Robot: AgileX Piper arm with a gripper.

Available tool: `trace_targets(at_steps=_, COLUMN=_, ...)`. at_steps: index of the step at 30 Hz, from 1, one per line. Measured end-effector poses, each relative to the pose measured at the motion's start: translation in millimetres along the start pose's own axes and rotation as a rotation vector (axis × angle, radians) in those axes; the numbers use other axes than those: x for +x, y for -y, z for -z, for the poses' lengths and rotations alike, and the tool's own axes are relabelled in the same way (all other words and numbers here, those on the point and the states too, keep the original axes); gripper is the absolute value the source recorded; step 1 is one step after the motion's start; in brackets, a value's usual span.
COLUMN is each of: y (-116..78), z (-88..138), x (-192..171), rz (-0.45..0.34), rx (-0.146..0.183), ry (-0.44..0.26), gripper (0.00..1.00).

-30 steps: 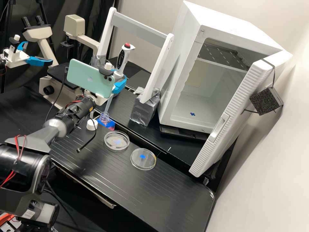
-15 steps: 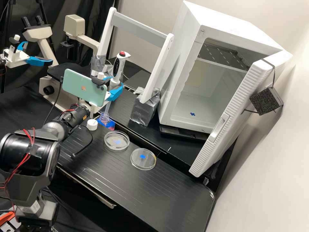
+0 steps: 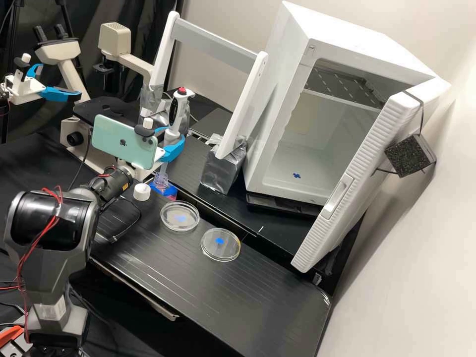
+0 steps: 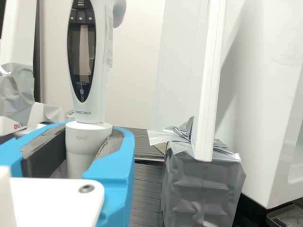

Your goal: Use the pipette

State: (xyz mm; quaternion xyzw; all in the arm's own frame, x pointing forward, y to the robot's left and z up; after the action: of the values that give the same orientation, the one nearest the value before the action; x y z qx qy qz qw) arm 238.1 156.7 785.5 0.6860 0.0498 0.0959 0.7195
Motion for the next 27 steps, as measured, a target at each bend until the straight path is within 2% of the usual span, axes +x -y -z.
trace_targets(at_steps=12, y=0.0, z=-2, x=-2, rz=0.001, rx=0.001, ry=0.008, gripper=0.0)
trace_targets(at_steps=23, y=-37.8, z=16, x=-18, rz=-0.094, rx=0.037, ry=-0.061, gripper=0.0)
trace_targets(at_steps=27, y=-54.1, z=24, x=-24, rz=-0.118, rx=0.075, ry=-0.086, gripper=0.0)
